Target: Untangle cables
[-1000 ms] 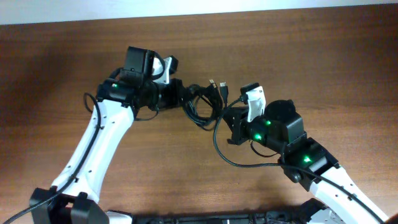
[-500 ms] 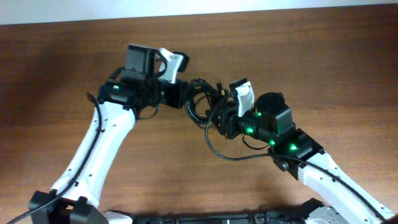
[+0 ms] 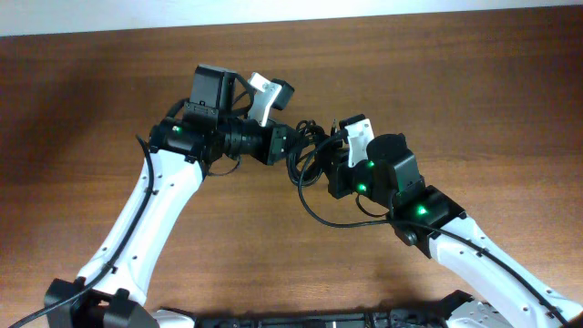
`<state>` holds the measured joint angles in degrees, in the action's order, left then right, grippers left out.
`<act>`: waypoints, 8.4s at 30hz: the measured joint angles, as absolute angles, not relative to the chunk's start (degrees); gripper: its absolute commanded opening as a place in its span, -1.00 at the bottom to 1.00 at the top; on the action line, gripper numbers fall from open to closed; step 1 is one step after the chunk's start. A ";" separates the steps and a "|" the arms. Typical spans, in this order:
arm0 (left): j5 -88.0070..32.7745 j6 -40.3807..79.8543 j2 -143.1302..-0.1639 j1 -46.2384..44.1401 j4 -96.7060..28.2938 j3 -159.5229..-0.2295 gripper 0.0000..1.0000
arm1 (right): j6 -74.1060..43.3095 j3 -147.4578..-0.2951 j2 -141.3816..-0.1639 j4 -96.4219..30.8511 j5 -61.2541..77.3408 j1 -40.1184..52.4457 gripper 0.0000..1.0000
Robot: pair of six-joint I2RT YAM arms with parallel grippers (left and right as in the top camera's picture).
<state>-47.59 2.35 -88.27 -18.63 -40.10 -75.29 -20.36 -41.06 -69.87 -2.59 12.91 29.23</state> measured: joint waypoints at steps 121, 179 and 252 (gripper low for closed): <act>-33.87 -3.64 -87.00 -19.25 -46.65 -75.02 0.02 | -41.19 -41.06 -69.12 -10.31 30.37 23.29 -0.92; -9.63 29.54 -93.51 -24.62 -44.34 -75.02 -1.00 | -22.81 -41.01 -76.44 -4.23 22.06 33.06 -0.92; -64.73 -29.58 -91.46 -25.91 -52.71 -75.55 -1.00 | -10.90 -41.45 -58.50 -15.92 53.34 -4.75 0.96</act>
